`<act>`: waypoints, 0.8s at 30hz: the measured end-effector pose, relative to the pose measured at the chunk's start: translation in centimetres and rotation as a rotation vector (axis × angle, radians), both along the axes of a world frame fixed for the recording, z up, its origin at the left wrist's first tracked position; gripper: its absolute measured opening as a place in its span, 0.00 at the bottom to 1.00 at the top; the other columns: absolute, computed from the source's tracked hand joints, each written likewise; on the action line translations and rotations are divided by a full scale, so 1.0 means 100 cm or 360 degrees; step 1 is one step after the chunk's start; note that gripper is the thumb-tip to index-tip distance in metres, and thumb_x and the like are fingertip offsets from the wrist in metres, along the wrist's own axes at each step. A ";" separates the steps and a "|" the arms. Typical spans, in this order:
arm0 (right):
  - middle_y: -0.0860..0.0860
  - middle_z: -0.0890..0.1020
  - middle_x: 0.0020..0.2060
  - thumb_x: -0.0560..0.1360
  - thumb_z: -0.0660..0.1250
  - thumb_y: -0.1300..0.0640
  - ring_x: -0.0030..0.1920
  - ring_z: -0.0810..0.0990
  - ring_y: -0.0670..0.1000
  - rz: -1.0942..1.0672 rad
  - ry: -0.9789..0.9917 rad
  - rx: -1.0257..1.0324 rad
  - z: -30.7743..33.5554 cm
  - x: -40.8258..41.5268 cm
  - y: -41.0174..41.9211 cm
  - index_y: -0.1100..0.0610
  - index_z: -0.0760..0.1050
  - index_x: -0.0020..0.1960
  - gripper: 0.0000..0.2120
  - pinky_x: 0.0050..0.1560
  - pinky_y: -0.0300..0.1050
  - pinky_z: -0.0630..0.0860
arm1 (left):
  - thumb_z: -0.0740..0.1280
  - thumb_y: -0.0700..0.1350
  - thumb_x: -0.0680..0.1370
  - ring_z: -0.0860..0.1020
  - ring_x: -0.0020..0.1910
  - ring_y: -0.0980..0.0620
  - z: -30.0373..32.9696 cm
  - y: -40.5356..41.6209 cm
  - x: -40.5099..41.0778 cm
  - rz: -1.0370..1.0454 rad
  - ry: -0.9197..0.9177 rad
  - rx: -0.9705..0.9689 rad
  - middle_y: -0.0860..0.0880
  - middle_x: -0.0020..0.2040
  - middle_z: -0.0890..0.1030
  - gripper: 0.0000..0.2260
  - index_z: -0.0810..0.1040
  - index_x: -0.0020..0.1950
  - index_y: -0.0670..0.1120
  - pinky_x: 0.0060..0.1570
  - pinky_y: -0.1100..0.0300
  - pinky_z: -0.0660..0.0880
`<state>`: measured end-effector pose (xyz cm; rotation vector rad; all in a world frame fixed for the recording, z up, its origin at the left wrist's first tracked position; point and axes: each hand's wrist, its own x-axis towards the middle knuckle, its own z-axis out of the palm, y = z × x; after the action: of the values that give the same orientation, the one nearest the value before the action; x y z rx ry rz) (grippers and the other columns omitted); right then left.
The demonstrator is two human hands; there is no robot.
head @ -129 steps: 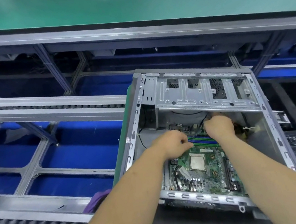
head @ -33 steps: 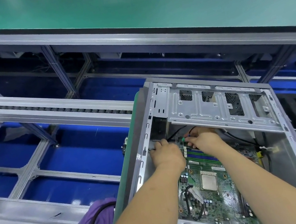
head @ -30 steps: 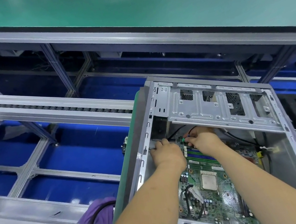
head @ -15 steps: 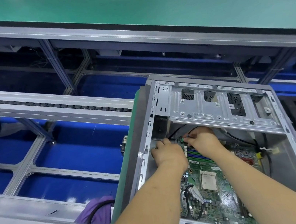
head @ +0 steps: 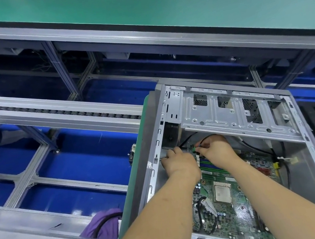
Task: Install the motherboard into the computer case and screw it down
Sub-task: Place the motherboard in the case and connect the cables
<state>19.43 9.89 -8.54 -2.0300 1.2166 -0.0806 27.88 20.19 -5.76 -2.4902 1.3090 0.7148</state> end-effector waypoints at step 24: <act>0.48 0.83 0.43 0.78 0.72 0.58 0.46 0.81 0.48 0.0020 0.0084 -0.0079 0.002 0.006 -0.001 0.54 0.84 0.48 0.02 0.46 0.35 0.72 | 0.64 0.50 0.76 0.63 0.70 0.41 -0.004 -0.002 -0.002 -0.0030 -0.0046 0.0010 0.42 0.71 0.63 0.28 0.64 0.75 0.44 0.60 0.47 0.67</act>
<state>20.04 9.83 -8.38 -2.0947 1.2452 -0.0519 27.69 19.95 -6.15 -2.4703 1.3163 0.6756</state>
